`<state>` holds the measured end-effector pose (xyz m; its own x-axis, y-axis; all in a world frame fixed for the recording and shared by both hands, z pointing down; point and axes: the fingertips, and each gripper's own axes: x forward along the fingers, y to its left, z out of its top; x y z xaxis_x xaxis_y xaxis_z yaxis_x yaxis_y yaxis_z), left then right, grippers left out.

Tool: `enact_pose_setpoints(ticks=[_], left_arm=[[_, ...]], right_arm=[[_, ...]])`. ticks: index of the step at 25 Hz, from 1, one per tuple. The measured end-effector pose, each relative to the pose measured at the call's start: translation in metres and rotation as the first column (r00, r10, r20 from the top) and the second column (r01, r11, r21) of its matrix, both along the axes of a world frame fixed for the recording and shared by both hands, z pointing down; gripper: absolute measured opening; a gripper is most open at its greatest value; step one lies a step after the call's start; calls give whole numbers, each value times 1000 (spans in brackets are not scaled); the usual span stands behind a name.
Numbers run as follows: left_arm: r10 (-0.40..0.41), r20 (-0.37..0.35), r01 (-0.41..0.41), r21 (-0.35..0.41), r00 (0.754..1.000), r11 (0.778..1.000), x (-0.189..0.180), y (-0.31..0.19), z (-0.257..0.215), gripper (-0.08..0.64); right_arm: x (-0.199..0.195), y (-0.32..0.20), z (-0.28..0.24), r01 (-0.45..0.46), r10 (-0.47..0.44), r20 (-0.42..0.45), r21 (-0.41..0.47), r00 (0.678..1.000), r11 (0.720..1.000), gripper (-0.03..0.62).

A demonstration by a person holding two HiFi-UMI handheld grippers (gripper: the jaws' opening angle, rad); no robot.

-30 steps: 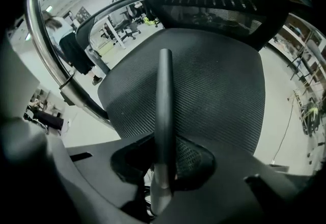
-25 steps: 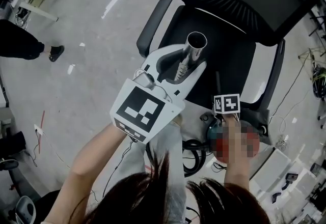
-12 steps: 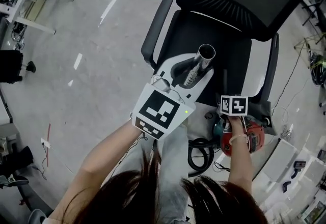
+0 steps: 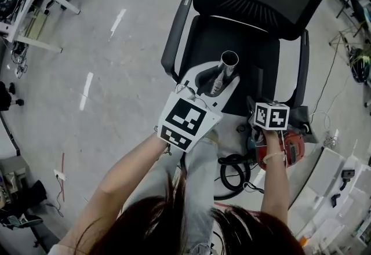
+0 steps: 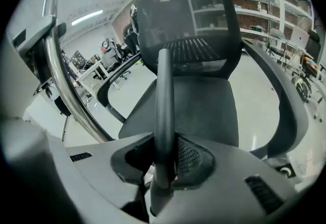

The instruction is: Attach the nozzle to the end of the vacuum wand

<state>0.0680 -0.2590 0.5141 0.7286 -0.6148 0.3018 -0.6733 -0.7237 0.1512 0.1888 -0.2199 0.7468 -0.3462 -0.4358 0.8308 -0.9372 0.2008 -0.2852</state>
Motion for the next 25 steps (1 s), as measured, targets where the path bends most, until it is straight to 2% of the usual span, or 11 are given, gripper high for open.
enact_pose_setpoints(ticks=[17, 25], left_arm=[[48, 17, -48, -5, 999, 999, -3, 32, -16, 152], [62, 42, -62, -20, 997, 998, -8, 36, -20, 152]], right_arm=[[-13, 17, -91, -80, 70, 98, 105, 993, 991, 103], [-15, 24, -125, -92, 80, 96, 127, 992, 988, 103]])
